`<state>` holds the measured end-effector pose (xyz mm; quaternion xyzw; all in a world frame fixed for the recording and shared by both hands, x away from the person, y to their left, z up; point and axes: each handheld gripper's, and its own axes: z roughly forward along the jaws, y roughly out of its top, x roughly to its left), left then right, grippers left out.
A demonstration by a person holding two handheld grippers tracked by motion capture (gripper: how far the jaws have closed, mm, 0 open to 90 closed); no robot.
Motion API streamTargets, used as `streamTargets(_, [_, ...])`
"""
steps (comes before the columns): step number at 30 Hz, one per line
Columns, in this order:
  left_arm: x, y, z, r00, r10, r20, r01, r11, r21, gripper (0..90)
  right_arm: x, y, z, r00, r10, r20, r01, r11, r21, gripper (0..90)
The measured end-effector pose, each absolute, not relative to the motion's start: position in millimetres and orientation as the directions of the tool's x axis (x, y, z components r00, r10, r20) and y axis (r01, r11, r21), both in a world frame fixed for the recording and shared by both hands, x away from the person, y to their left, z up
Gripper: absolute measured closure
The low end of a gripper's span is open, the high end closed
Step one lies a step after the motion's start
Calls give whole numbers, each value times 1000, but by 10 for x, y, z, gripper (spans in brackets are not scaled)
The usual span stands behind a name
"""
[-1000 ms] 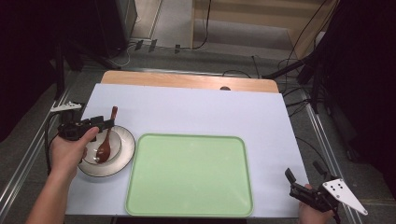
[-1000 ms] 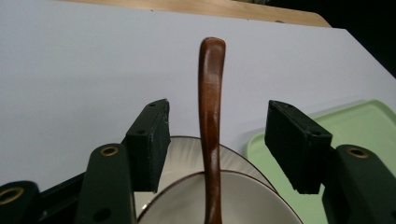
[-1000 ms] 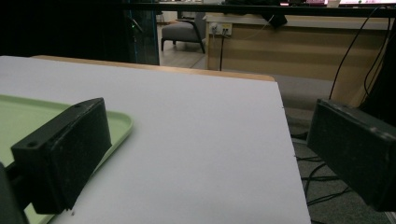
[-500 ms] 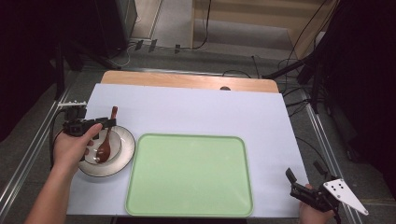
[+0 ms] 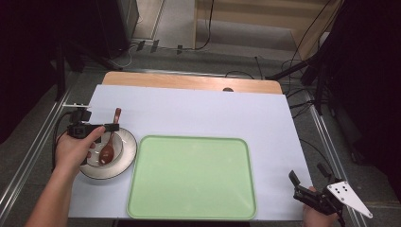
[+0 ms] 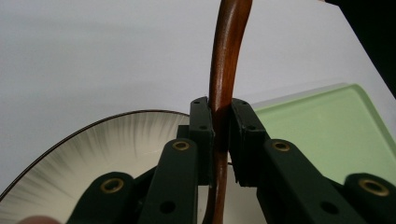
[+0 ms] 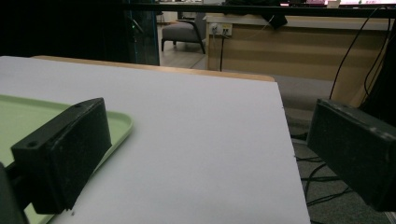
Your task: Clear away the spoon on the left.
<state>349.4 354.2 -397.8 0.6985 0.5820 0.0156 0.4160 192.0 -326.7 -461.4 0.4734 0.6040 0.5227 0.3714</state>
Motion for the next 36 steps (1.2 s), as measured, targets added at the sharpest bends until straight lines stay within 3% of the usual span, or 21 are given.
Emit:
streamTargets(6, [3461,3526,-3940,358,841,-406,766,-15,643,856,1924,-3280,-4620,-272,961,50,183,0,983,0])
streamTargets(16, [3398,3579,-3847,349,828,-439,748,35,662,858,1922,-3285,-4618,-272,961,51,181,-1,983,0])
streamTargets(36, [3242,3456,-3476,428,793,-433,661,52,749,857,1924,-3287,-4614,-274,960,49,181,1,983,1])
